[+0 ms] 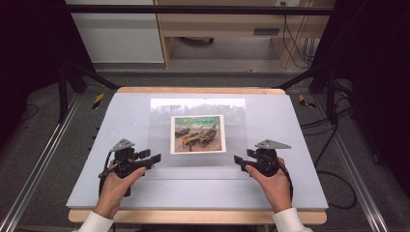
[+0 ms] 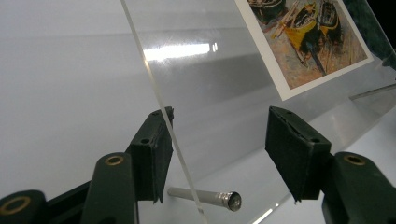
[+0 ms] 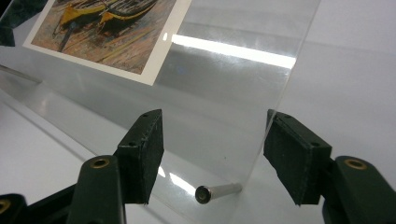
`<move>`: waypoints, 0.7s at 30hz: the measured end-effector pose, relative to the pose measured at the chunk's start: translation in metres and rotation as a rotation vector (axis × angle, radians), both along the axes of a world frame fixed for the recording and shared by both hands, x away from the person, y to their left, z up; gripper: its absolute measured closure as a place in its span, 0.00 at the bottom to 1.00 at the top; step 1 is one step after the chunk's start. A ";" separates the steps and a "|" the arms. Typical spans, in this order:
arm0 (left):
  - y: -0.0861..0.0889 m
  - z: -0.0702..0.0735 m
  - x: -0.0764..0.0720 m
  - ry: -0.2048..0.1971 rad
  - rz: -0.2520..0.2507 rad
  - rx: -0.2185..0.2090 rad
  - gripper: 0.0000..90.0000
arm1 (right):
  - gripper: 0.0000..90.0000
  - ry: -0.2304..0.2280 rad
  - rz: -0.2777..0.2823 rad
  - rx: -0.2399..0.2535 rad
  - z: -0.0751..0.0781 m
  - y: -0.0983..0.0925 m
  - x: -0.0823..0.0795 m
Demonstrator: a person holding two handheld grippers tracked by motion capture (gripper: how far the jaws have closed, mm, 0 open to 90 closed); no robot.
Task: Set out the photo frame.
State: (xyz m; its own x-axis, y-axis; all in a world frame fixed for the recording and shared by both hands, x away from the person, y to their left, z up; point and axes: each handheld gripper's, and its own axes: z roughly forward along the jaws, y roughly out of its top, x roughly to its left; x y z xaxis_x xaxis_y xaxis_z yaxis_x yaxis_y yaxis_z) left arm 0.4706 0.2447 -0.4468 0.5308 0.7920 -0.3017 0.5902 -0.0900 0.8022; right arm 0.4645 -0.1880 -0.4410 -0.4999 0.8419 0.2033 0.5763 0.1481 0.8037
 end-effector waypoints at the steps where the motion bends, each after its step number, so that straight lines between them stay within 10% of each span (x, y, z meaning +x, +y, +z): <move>1: 0.000 0.000 0.000 -0.002 0.000 0.001 0.45 | 0.43 0.001 -0.001 0.001 0.000 0.000 -0.001; 21: -0.001 0.002 -0.012 -0.022 -0.011 0.052 0.48 | 0.50 -0.018 -0.014 -0.027 0.000 0.000 -0.014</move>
